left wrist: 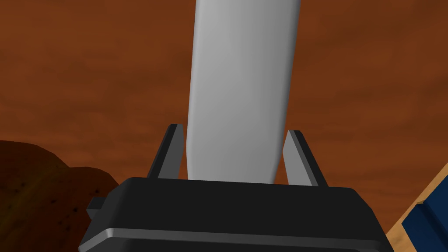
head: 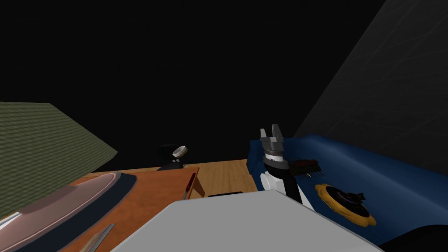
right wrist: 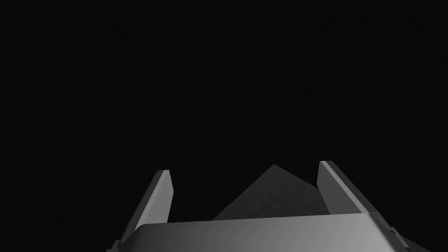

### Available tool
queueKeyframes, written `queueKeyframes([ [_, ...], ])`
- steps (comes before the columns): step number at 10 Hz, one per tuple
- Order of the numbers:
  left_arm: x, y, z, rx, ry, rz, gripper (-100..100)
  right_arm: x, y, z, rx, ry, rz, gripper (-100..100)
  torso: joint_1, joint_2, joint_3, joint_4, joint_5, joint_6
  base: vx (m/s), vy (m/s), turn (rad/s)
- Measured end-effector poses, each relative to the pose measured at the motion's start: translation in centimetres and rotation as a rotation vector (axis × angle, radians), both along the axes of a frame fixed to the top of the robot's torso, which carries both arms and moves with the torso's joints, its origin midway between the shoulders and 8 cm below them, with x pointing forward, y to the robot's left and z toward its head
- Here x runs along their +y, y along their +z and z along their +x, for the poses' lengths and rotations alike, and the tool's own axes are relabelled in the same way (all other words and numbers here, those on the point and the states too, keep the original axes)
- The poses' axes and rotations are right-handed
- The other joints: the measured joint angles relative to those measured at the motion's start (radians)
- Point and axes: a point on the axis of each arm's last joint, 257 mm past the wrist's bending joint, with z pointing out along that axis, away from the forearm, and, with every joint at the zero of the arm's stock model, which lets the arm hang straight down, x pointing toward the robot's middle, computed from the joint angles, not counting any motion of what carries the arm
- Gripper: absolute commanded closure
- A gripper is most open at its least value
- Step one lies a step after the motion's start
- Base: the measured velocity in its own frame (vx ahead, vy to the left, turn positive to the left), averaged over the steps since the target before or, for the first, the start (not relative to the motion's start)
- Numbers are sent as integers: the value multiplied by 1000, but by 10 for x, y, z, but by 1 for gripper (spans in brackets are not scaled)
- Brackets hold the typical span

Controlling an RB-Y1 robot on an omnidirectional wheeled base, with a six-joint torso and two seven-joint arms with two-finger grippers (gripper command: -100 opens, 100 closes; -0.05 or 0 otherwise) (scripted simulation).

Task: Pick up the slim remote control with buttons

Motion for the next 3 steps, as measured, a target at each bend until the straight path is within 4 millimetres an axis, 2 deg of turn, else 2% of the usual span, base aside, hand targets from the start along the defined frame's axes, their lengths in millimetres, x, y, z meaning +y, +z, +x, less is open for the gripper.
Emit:
queueKeyframes([
  [1,-4,4,-7,3,4,4,100,0,0,0,0,0,0,0,1,-1,-1,0,0,-1,65,51,20],
  [2,-7,8,-10,1,2,8,100,0,0,0,0,0,0,0,1,-1,-1,0,0,0,22,19,2],
  [3,-6,8,-10,-1,2,9,0,0,0,0,0,0,0,0,0,1,0,0,0,0,5,4,-2],
])
